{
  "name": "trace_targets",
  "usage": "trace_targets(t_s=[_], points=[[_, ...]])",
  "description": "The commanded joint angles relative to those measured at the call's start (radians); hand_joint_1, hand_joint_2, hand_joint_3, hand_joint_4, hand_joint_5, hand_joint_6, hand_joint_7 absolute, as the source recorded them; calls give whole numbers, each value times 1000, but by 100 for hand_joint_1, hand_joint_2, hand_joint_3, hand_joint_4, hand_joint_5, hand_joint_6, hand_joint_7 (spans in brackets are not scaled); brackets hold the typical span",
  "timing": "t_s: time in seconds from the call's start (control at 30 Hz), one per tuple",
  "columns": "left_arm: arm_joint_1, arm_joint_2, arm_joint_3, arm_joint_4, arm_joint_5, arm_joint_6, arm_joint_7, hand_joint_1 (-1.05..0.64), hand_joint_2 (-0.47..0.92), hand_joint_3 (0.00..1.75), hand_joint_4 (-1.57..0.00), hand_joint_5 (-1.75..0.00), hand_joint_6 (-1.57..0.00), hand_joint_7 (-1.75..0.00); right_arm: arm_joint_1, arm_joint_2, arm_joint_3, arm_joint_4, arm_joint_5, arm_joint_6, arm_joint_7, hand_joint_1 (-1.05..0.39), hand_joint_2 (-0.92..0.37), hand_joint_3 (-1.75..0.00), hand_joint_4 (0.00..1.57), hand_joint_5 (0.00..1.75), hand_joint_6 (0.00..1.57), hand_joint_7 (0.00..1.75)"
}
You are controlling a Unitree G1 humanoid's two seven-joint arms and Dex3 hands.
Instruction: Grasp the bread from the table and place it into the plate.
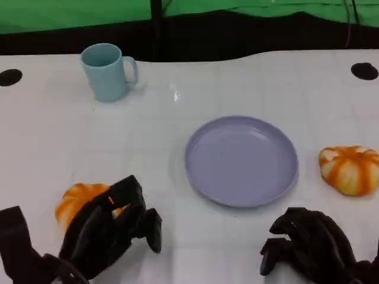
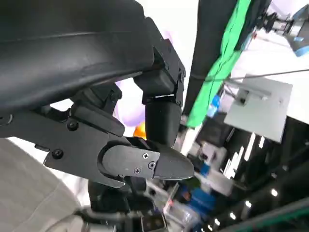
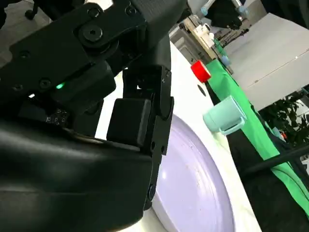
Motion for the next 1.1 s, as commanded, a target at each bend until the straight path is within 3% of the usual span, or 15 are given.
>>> trace_targets(t_s=[0.03,0.3,0.33,0.37,0.43,0.57,0.67,0.7,0.8,0.93,1.1], points=[[16,41,-8,-72,111,-114,60,-73,92,39,-55,-174,-49,-127,0,-3,-2,-9,9,4,3,-105,-72,0,157,77,157,38],[20,45,-17,-78,127,-138,75,-72,92,42,-50,-175,-49,-117,0,-3,-3,-10,9,4,2,-105,-72,0,157,77,157,39],[21,105,-24,-148,231,-146,117,-72,92,42,-50,-175,-49,-117,3,-2,-2,-13,9,5,2,-105,-72,0,157,77,157,39],[22,149,-30,-202,310,-151,150,-66,92,33,-43,-138,-46,-77,6,-1,-1,-15,9,6,2,-105,-72,0,156,77,157,38],[33,232,-50,-310,506,-154,224,-66,92,27,-37,-107,-53,-30,8,-1,1,-18,7,5,2,-104,-72,0,156,77,157,38],[63,316,-96,-440,784,-128,336,-71,92,29,-34,-70,-54,-5,11,0,1,-23,10,11,1,-103,-72,0,156,77,157,37],[71,327,-112,-465,827,-109,365,-72,92,29,-37,-60,-55,-2,12,0,1,-25,11,13,0,-102,-72,0,156,77,157,37],[74,361,-132,-503,939,-91,379,-72,92,29,-37,-59,-55,-1,12,1,1,-26,9,13,-2,-102,-72,0,156,77,157,37],[79,408,-165,-567,1122,-54,401,-71,92,26,-31,-46,-42,0,12,3,1,-28,8,14,-5,-103,-72,0,156,77,157,38],[66,455,-214,-629,1300,56,322,-72,92,15,-32,-27,-29,0,11,5,-4,-26,14,21,-5,-103,-71,0,156,77,157,38],[38,486,-269,-654,1451,132,243,-74,92,6,-32,-15,-23,0,13,4,-4,-34,11,30,-14,-102,-71,0,156,76,157,38]])
